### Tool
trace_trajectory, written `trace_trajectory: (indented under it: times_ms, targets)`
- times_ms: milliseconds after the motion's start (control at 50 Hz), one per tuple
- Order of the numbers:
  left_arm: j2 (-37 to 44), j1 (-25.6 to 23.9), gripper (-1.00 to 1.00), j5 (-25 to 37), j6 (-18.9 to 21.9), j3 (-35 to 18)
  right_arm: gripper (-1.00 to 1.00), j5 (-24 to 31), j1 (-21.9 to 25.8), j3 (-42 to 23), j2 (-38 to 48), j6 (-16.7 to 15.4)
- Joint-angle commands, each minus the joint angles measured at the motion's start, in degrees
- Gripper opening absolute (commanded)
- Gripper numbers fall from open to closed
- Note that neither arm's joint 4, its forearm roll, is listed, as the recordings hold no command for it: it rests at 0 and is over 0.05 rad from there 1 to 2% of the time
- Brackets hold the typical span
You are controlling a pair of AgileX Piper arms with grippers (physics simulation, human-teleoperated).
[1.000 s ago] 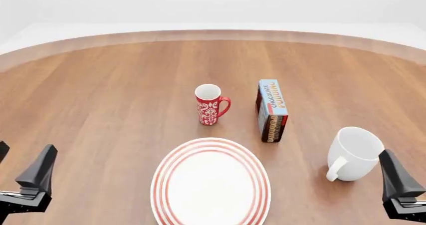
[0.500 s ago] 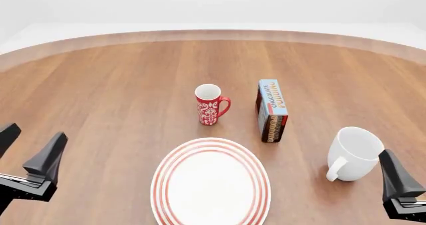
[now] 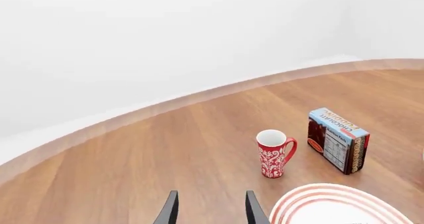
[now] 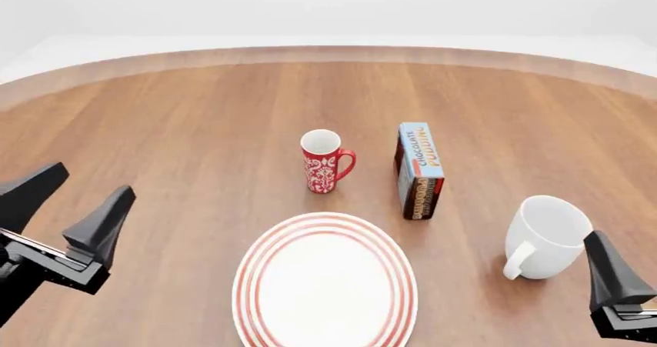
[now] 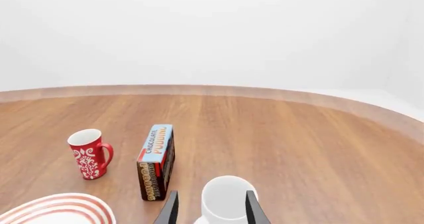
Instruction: Pick up the white mug and put it on the plate, and put the chocolate pudding to the right of the plate.
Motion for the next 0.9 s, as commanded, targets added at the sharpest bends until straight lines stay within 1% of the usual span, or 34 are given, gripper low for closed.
trace_trajectory:
  times_ms: [20,60,160,340,660,740,900]
  targets:
    - [4.43,-4.10,1.00,-2.37,0.95,-1.83,1.00,-0.01,0.00,0.02,0.02,0.01]
    - [4.77,-4.39,1.00,-2.57,1.01,-1.93,1.00,0.00,0.02,0.03,0.02,0.00]
    - [8.47,-6.85,1.00,-5.10,1.44,-2.55,1.00,-0.04,0.07,0.06,0.02,-0.04]
    - [11.71,-8.45,1.00,-7.02,1.88,-3.51,1.00,-0.06,0.07,0.08,0.02,-0.05]
    - [20.25,-13.28,1.00,-11.49,3.08,-5.52,1.00,-0.07,0.08,0.08,0.02,-0.03]
    - [21.20,-13.94,1.00,-11.88,3.04,-5.94,1.00,-0.06,0.07,0.08,0.02,-0.06]
    - [24.81,-16.95,1.00,-13.23,2.50,-7.69,1.00,-0.03,0.12,0.08,0.03,-0.06]
